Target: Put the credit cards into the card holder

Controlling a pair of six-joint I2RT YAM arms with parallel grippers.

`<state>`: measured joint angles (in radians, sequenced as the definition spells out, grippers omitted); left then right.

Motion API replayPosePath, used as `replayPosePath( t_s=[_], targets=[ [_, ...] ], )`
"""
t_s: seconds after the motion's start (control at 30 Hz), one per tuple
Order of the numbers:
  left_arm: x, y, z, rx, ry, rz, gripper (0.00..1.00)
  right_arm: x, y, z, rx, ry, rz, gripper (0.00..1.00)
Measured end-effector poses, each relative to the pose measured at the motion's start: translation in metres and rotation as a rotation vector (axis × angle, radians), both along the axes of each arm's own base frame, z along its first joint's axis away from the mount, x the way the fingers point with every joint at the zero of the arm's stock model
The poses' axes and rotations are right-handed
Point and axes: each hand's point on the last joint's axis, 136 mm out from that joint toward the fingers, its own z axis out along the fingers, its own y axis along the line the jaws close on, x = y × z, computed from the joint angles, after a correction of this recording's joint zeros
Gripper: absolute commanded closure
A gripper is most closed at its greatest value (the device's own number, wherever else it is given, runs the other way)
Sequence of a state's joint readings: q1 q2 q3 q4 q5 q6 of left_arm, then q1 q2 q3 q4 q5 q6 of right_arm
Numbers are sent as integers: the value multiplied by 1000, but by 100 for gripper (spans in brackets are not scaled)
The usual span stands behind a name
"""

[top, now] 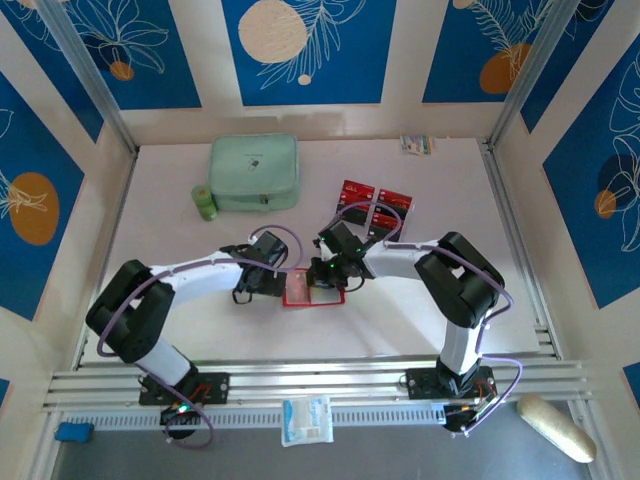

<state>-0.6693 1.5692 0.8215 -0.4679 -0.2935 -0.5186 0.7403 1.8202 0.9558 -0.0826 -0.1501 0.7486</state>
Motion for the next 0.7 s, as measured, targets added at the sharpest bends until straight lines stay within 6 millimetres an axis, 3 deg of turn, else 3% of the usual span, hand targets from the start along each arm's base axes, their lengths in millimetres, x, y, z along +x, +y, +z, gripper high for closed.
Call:
replayPosePath(
  t_s=[0.5,0.7],
  targets=[
    [1,-1,-1,-5,2,1,0,2,3,3,19,7,-7,100],
    [5,11,10,-25,-10,41,0,13,-13,34,52,-39,-47,99]
  ],
)
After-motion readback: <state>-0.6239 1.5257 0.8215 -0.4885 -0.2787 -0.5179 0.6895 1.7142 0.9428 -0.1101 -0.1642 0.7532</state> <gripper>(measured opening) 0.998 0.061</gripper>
